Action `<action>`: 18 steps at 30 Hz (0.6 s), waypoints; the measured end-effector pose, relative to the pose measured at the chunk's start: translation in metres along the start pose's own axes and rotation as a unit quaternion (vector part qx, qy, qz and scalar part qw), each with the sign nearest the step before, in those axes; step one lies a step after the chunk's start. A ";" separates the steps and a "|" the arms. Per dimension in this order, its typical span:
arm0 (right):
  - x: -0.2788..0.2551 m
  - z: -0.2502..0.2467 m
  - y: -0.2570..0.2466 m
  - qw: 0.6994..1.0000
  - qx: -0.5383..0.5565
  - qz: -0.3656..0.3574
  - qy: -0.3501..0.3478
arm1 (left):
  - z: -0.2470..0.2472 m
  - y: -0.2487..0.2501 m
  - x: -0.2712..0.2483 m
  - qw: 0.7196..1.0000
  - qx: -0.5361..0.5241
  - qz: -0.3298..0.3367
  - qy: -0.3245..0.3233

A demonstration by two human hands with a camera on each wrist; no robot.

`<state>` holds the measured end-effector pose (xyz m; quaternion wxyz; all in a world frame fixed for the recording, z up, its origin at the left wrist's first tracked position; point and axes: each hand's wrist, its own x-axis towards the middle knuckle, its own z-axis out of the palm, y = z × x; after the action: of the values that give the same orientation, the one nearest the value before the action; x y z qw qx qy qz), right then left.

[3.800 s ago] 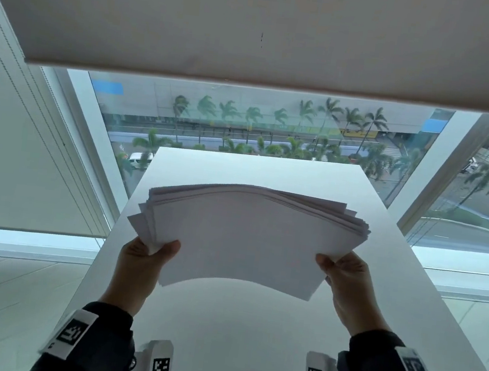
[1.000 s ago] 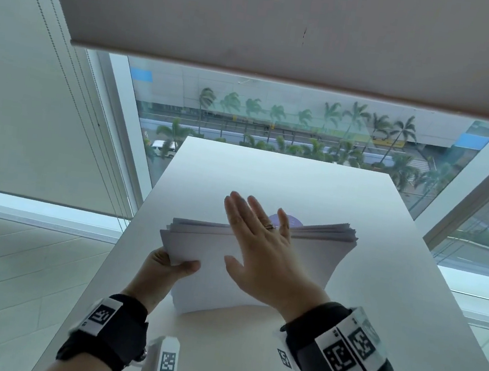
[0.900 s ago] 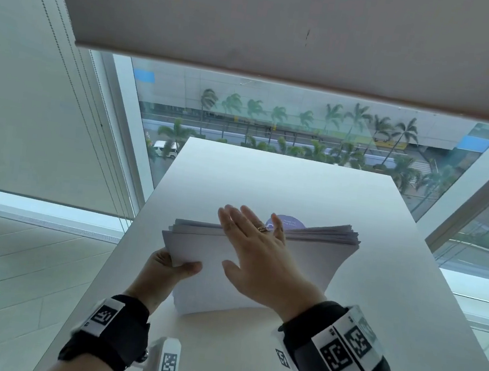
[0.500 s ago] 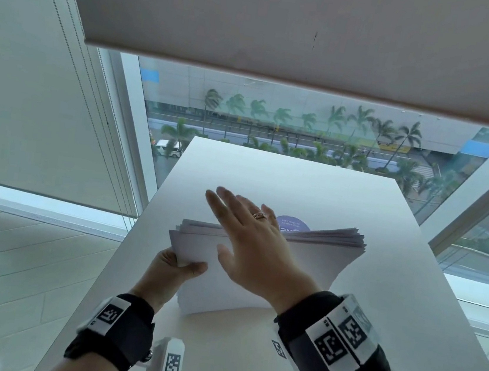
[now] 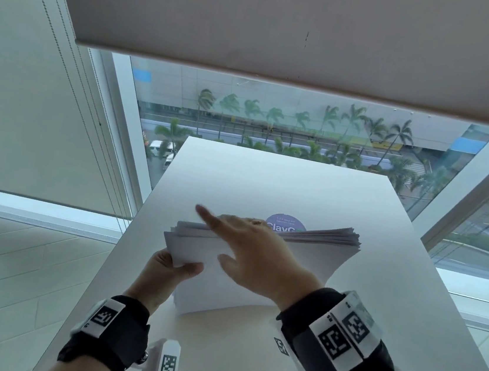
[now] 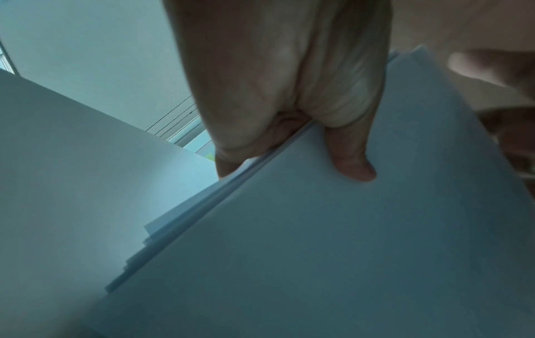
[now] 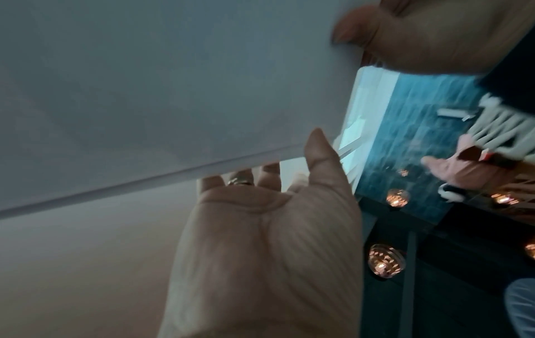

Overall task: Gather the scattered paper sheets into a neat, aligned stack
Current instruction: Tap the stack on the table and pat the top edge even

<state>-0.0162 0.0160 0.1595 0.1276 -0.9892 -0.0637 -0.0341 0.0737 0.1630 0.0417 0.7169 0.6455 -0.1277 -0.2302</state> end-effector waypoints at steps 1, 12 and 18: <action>-0.003 -0.004 0.007 1.000 0.010 0.026 0.010 | -0.001 -0.001 0.000 1.000 0.007 -0.003 0.003; -0.067 -0.037 0.099 0.955 -0.029 0.291 0.038 | 0.002 0.004 0.007 1.000 0.015 0.009 0.005; -0.086 -0.031 0.089 0.954 -0.020 0.281 0.098 | 0.006 0.014 0.012 1.000 0.001 0.027 -0.012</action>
<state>-0.0909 -0.0872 0.1599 0.1180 -0.9611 0.2309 -0.0953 0.0837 0.1530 0.0544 0.7206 0.6398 -0.1543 -0.2182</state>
